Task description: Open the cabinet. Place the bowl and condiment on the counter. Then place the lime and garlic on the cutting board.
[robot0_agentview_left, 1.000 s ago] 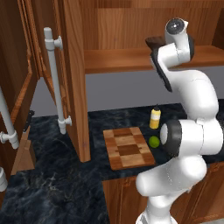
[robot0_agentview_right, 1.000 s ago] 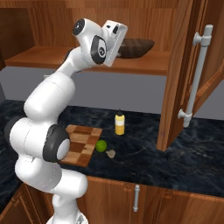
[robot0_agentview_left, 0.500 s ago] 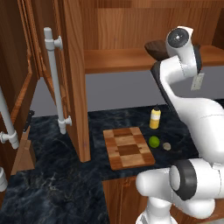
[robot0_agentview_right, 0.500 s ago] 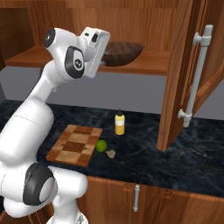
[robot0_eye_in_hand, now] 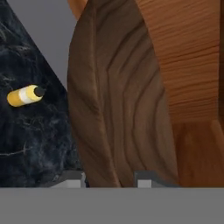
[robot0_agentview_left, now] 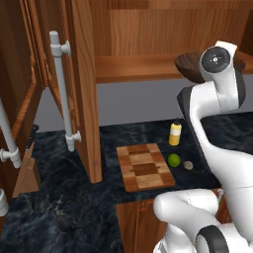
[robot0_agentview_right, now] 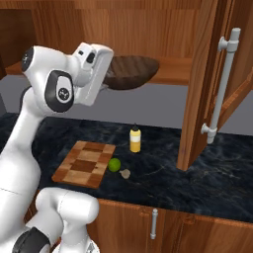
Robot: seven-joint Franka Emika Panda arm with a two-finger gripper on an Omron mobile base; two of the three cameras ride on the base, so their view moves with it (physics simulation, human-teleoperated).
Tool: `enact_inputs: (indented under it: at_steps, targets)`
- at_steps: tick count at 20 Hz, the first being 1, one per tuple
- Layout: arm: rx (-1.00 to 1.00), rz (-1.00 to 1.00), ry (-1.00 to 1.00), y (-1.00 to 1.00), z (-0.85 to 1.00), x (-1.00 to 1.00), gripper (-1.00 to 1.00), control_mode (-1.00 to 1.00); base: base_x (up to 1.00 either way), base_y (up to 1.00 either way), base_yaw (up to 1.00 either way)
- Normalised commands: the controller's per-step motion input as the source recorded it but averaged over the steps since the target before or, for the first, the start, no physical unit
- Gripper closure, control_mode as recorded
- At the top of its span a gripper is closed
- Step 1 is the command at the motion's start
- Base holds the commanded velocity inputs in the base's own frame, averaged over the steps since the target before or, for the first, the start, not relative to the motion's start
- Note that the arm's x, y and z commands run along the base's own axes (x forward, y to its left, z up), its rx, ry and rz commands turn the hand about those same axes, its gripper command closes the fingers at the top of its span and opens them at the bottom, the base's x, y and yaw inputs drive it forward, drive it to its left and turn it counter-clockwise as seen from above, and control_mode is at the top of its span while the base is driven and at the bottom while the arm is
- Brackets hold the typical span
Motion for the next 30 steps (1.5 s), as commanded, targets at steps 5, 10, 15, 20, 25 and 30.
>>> enact_inputs:
  at_steps: [5, 10, 15, 20, 25, 30]
  targets:
    - [0.04, -0.04, 0.00, 0.01, -0.10, -1.00, 1.00, -1.00, 0.00, 0.00, 0.00]
    - [0.05, 0.00, 0.00, 0.00, -0.47, -1.00, 1.00, -1.00, 0.00, 0.00, 0.00]
    - [0.08, 0.00, 0.05, -0.09, -0.78, -1.00, 1.00, -1.00, 0.00, 0.00, 0.00]
    - [0.08, 0.00, 0.13, -0.58, -1.00, -0.36, 1.00, -1.00, 0.00, 0.00, 0.00]
    - [0.12, 0.02, 0.07, -0.95, -0.95, 0.11, 1.00, -1.00, 0.00, 0.00, 0.00]
    - [0.01, 0.05, 0.07, -0.85, -0.98, 0.40, 1.00, -1.00, 0.00, 0.00, 0.00]
